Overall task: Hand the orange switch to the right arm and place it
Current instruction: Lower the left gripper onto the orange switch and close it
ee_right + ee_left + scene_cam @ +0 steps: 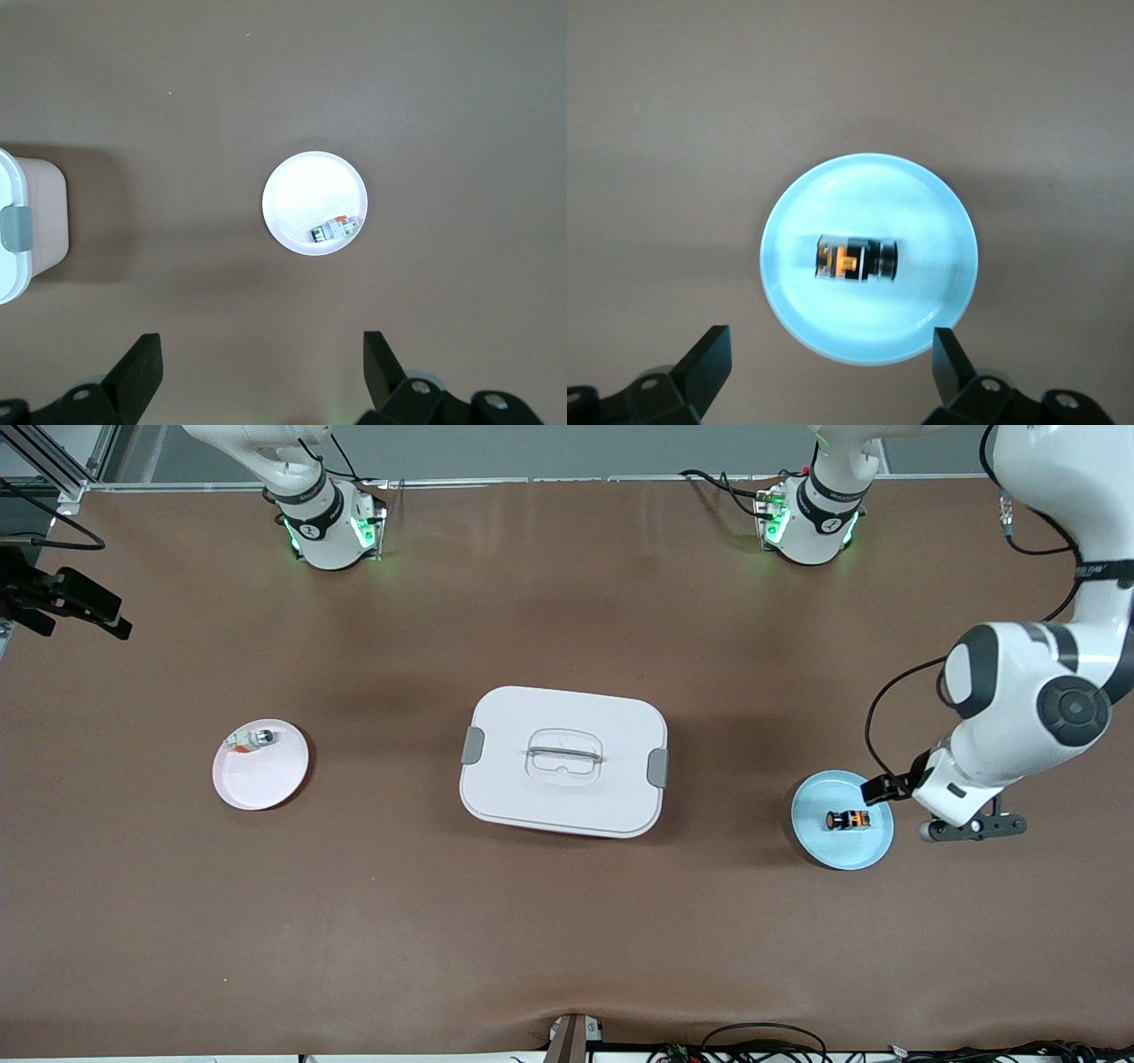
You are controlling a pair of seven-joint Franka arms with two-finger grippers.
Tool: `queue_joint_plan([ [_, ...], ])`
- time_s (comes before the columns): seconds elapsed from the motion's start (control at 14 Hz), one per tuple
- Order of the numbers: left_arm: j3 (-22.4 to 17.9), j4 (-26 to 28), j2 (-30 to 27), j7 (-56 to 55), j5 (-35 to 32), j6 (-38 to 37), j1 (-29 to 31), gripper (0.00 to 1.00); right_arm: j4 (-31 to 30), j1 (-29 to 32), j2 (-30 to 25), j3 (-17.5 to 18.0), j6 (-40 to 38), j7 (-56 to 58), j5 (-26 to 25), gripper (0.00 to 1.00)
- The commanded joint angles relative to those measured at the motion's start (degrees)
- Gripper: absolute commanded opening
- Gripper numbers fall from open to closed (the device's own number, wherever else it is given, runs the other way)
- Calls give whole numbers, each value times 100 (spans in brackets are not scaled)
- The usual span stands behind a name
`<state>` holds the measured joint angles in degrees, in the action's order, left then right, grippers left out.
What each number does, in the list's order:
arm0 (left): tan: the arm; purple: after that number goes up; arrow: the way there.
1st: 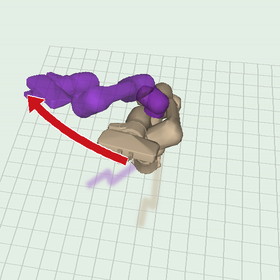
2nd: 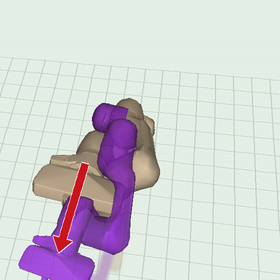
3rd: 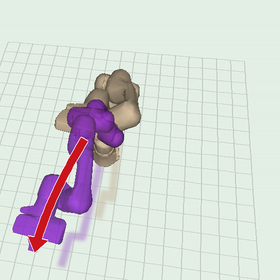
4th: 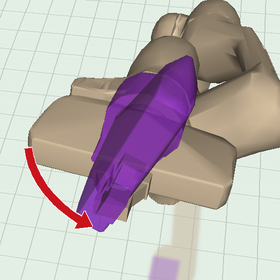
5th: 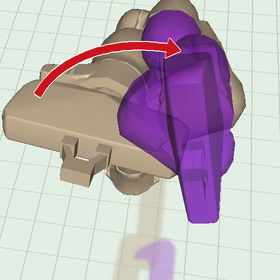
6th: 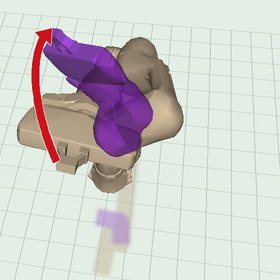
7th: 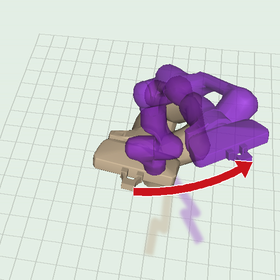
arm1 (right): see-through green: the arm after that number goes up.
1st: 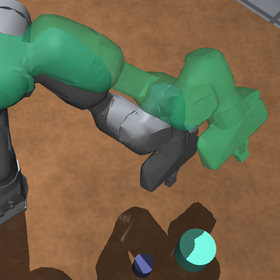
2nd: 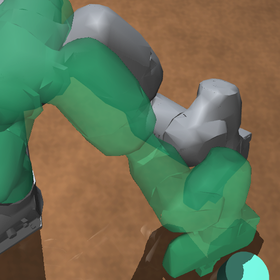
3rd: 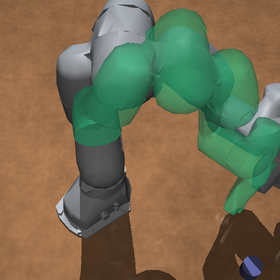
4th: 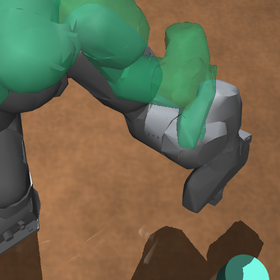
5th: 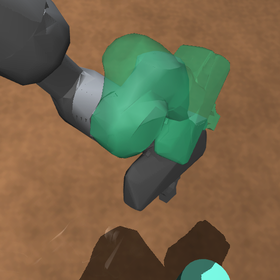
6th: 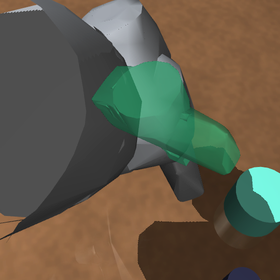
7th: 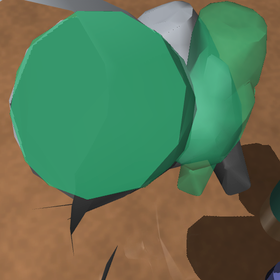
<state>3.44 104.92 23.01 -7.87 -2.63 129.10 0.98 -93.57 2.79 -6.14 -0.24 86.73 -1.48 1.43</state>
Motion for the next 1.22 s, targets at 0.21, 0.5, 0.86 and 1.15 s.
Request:
queue_joint_plan([
  [0.21, -10, -77, 739, 58, -98, 748, 8, 100, -126, -139, -98, 15, 160, -72, -258, 100],
  [0.5, -10, -112, 960, 58, -98, 942, -27, 100, -135, -139, -98, 7, 160, -72, -258, 100],
  [0.86, -10, -112, 1206, 110, -106, 1126, -54, 100, -135, -139, -98, 6, 160, -81, -258, 100],
  [1.15, -1, -112, 1347, 321, -106, 1223, -19, 100, -144, -139, -98, 6, 160, -81, -258, 100],
])
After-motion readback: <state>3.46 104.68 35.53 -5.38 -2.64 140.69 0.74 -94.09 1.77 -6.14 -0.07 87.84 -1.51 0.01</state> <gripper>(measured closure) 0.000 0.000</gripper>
